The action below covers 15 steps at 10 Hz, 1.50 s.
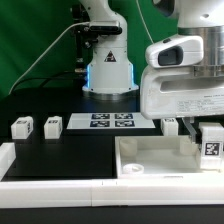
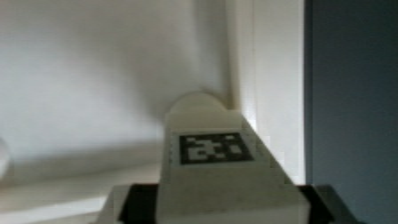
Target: Assemble one leg
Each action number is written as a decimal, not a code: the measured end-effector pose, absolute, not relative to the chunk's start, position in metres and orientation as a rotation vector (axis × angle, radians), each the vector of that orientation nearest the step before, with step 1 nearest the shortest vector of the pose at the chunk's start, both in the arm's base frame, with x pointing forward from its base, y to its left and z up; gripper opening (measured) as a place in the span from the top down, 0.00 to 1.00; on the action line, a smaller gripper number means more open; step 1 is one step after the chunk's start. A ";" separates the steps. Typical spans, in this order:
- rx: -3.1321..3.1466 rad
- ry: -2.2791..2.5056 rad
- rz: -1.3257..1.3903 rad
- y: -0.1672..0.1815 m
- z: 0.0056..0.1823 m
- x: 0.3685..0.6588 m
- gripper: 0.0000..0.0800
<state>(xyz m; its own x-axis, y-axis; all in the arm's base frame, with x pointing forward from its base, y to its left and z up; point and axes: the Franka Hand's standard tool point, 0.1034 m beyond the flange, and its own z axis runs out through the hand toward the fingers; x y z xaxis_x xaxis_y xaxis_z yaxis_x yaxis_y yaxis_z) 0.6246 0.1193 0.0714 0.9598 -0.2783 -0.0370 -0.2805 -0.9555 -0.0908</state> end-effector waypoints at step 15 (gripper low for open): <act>-2.370 1.923 0.130 0.124 0.071 0.623 0.54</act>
Offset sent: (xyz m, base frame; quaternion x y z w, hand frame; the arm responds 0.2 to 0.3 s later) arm -0.0049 -0.0015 0.0050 -0.0160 0.0027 0.3130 0.9496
